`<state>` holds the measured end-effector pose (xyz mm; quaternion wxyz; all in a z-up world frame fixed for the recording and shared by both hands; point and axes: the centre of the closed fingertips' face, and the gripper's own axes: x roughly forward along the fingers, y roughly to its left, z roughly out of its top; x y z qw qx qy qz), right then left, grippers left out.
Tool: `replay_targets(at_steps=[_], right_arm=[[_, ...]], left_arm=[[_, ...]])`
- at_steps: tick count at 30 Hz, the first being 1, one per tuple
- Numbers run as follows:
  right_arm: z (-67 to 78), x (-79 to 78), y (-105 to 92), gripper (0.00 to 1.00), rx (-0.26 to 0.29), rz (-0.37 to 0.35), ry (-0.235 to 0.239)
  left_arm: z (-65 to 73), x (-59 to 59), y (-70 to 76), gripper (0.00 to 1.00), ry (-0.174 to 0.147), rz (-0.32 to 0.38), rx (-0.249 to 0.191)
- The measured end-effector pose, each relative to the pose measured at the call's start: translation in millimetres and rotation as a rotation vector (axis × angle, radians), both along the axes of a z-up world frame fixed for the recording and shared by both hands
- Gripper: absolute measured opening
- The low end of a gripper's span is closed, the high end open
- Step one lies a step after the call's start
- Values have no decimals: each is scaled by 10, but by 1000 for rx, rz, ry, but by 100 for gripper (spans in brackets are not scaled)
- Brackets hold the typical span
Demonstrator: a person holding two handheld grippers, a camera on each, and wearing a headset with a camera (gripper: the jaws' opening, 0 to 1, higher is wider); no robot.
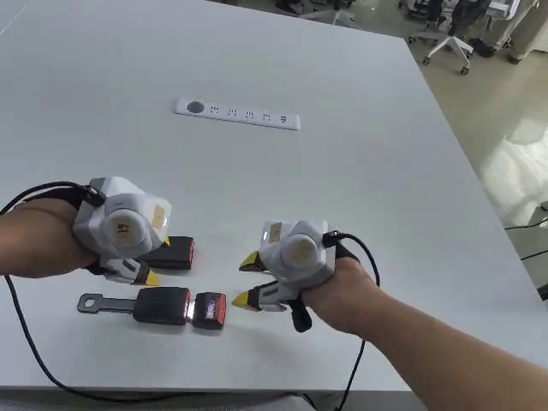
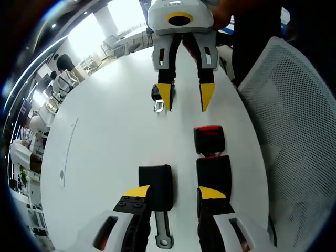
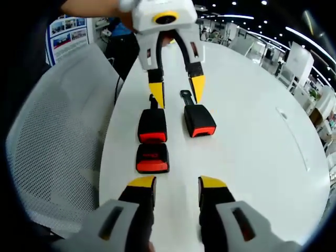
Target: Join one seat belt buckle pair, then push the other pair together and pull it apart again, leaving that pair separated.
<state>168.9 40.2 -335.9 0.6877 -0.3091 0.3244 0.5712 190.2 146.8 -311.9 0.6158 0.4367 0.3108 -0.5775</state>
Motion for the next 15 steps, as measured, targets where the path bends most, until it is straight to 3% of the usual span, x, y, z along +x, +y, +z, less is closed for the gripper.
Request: replay_targets(at_steps=[3,6,15], right_arm=[[-22,88,-171,32,-13,-15,-3],[-36,190,-338,33,-24,-32,-6],[-145,470,-786,34,-55,-90,10]], left_arm=[[-7,119,18,36,-7,9,8],[-50,192,31,36,8,26,6],[-229,315,72,40,46,40,21]])
